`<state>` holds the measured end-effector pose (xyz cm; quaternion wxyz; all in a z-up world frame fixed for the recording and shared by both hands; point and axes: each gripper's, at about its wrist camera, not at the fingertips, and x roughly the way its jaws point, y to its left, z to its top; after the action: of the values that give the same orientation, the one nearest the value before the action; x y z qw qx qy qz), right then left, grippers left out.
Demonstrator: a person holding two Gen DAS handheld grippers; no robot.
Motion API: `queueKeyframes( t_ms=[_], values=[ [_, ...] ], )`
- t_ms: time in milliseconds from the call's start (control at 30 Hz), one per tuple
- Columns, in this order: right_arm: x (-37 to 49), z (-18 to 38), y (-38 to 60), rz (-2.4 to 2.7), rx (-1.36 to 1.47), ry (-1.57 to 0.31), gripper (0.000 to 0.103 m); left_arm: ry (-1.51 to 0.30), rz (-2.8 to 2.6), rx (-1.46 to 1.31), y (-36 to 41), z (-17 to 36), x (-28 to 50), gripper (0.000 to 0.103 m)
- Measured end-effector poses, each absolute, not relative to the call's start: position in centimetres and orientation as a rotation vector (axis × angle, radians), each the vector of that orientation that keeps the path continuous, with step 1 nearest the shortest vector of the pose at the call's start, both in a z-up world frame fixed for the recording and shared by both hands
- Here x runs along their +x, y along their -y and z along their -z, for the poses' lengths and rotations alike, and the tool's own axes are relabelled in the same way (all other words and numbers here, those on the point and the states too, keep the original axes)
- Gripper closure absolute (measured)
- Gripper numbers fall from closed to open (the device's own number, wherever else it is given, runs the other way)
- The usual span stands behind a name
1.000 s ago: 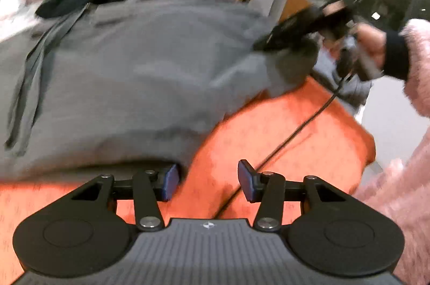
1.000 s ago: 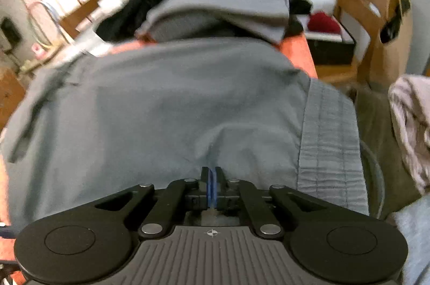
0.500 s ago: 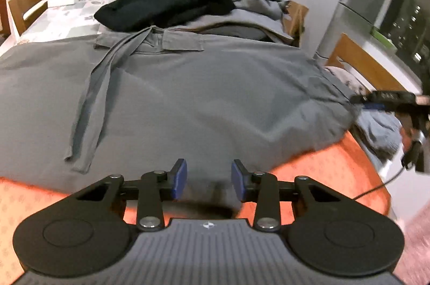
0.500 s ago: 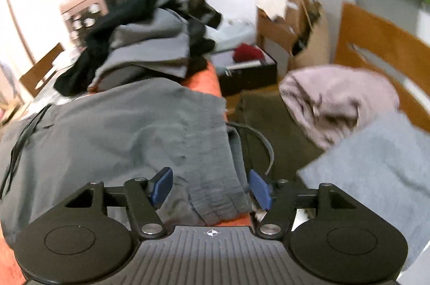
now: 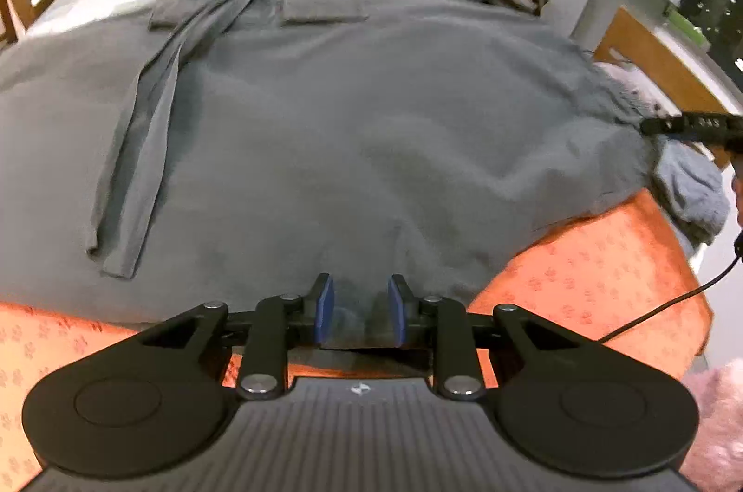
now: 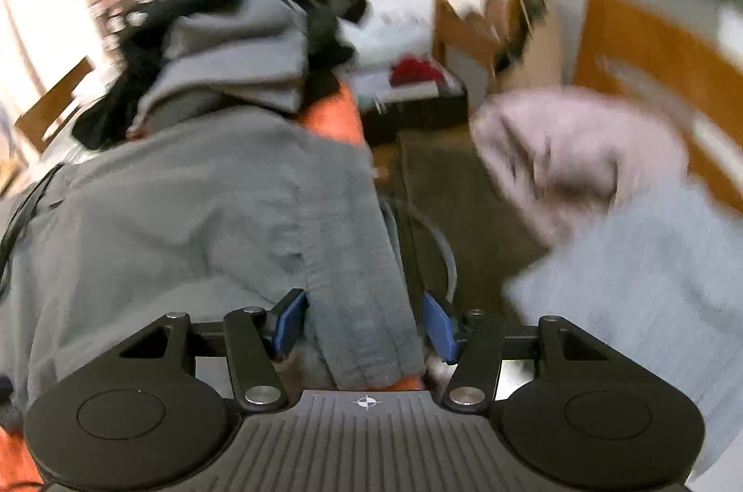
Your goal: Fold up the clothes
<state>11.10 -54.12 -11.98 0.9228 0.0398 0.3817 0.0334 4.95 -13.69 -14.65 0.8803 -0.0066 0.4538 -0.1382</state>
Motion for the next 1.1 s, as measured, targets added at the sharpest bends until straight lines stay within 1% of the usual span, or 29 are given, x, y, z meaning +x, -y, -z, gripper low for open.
queueKeyframes(
  t_ms=[100,200,300,333,367,433,533,700,767,833,1000,1100],
  values=[
    [11.3,9.2,52.5,-0.092,-0.038,-0.690,0.045,-0.925,0.307,-0.036,14.3,13.8,4.9,0.074],
    [12.8,7.3,51.2,-0.151,-0.049,-0.635,0.045,-0.940,0.299,-0.037,15.0,14.2,5.4,0.074],
    [15.5,7.2,49.8,-0.211,-0.029,-0.631,0.045,-0.966,0.287,-0.040,15.5,15.0,5.8,0.074],
    [16.4,7.6,49.1,-0.227,-0.036,-0.632,0.048,-0.971,0.286,-0.045,15.5,15.3,5.7,0.074],
    [17.4,8.2,48.3,-0.238,-0.047,-0.640,0.051,-0.977,0.283,-0.050,15.5,15.6,5.7,0.074],
    [19.4,9.5,47.0,-0.257,-0.069,-0.663,0.080,-0.988,0.274,-0.048,15.5,16.1,5.5,0.074],
    [21.5,11.9,45.3,-0.247,-0.114,-0.701,0.087,-0.978,0.269,-0.020,15.6,16.7,5.0,0.074],
    [24.6,16.2,45.0,-0.193,-0.146,-0.824,0.092,-0.950,0.256,-0.072,15.0,17.1,4.5,0.074],
    [25.2,16.5,45.2,-0.184,-0.145,-0.838,0.092,-0.948,0.253,-0.089,14.8,16.9,4.5,0.074],
    [25.1,15.3,45.1,-0.184,-0.144,-0.835,0.090,-0.933,0.243,-0.116,14.2,16.0,4.2,0.074],
    [23.4,10.1,43.2,-0.269,-0.114,-0.726,0.088,-0.865,0.182,-0.163,11.5,13.4,4.4,0.073],
    [22.4,9.2,40.4,-0.362,-0.125,-0.698,0.089,-0.859,0.137,-0.156,10.1,13.1,6.0,0.073]
  ],
)
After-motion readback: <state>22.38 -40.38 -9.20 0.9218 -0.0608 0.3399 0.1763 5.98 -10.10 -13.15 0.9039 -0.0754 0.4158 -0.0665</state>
